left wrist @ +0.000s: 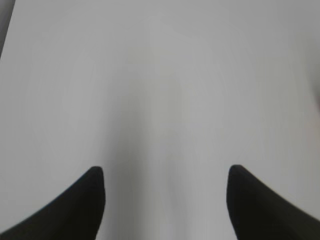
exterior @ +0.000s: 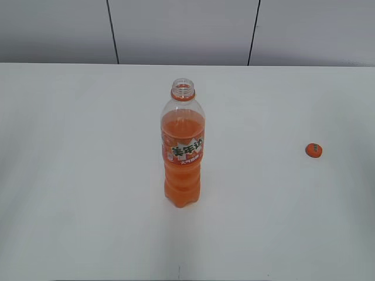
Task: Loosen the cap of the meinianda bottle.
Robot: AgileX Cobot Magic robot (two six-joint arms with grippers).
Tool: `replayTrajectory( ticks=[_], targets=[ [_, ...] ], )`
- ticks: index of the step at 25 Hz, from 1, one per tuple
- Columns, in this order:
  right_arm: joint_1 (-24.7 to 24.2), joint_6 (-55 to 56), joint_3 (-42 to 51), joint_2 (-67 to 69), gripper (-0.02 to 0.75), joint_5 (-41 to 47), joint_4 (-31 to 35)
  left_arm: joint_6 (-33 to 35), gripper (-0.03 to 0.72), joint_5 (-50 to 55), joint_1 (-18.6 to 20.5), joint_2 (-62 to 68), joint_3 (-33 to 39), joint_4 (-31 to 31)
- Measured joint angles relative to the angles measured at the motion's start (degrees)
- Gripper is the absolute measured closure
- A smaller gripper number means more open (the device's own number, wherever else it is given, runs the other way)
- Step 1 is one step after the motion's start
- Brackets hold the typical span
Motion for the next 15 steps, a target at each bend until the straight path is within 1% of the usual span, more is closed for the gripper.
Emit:
replayTrajectory(
  ticks=[8,15],
  targets=[
    [0.0,0.0,9.6,-6.9,0.15,-0.2,-0.1,0.0,0.22,3.5,0.0,-8.5,8.0,-0.3],
    [0.0,0.1,16.9,-12.4,0.15,-0.6,-0.1,0.0,0.22,2.9,0.0,-15.2,13.5,-1.0]
  ],
)
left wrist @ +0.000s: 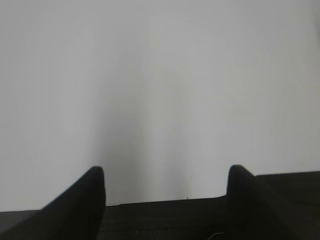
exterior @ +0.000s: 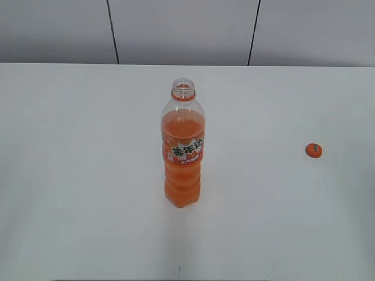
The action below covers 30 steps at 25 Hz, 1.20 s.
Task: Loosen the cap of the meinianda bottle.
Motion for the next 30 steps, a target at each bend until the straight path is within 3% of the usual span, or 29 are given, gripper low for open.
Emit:
replayTrajectory(
  ticks=[13,30],
  targets=[
    [0.0,0.0,10.2,-11.1,0.15,-0.2,0.4,0.0,0.221,-1.7,0.0,-10.6,1.0,-0.1],
    [0.0,-0.4,12.8,-28.2,0.15,-5.9,1.2,0.0,0.221,-1.7,0.0,-19.6,1.1,-0.1]
  ],
)
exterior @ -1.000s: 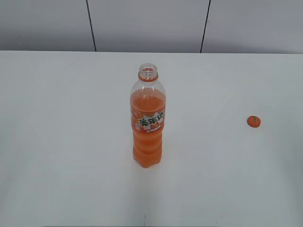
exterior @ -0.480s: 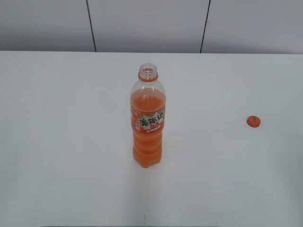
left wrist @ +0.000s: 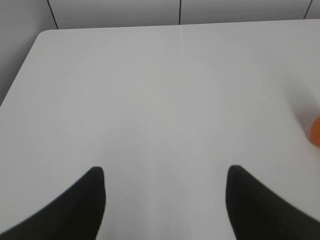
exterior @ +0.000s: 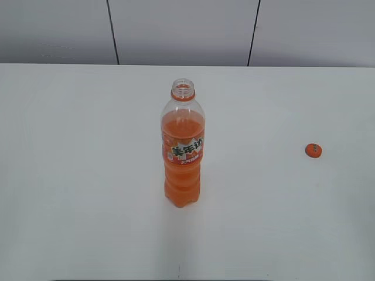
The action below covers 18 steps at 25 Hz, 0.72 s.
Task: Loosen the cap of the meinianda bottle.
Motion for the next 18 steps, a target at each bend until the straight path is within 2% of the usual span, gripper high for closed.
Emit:
replayTrajectory(
  ticks=[4,18],
  targets=[
    [0.0,0.0,0.0,-4.7,0.15,0.0,0.0,0.0,0.221,0.0,0.0,0.0,0.0,0.0],
    [0.0,0.0,0.1,-4.9,0.15,-0.1,-0.1,0.0,0.221,-0.1,0.0,0.0,0.0,-0.1]
  ],
)
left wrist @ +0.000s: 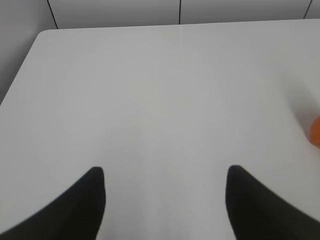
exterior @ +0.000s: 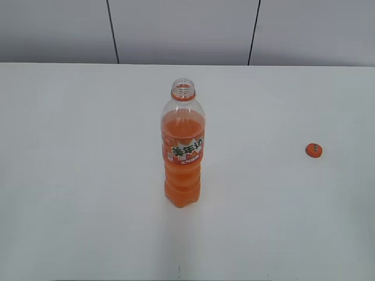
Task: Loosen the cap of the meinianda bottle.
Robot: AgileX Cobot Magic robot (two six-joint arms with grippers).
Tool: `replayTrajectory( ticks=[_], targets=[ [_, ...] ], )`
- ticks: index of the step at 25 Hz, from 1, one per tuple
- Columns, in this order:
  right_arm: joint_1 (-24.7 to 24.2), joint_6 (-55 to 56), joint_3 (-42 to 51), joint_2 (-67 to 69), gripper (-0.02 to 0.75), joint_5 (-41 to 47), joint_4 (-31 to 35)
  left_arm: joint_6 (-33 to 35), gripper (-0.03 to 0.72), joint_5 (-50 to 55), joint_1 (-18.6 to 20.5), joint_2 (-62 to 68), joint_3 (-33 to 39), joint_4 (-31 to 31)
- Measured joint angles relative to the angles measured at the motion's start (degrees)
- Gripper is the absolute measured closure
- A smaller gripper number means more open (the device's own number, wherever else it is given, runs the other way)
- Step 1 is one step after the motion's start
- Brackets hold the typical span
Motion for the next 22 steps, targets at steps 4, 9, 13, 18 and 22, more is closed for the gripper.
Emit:
replayTrajectory(
  ticks=[4,9,13,18,22],
  targets=[
    [0.0,0.0,0.0,0.0,0.15,0.0,0.0,0.0,0.221,0.0,0.0,0.0,0.0,0.0],
    [0.0,0.0,0.0,0.0,0.15,0.0,0.0,0.0,0.221,0.0,0.0,0.0,0.0,0.0],
    [0.0,0.0,0.0,0.0,0.15,0.0,0.0,0.0,0.221,0.0,0.0,0.0,0.0,0.0],
    [0.0,0.0,0.0,0.0,0.151,0.0,0.0,0.0,0.221,0.0,0.0,0.0,0.0,0.0],
    [0.0,0.0,0.0,0.0,0.151,0.0,0.0,0.0,0.234,0.0,0.0,0.0,0.0,0.0]
  ],
)
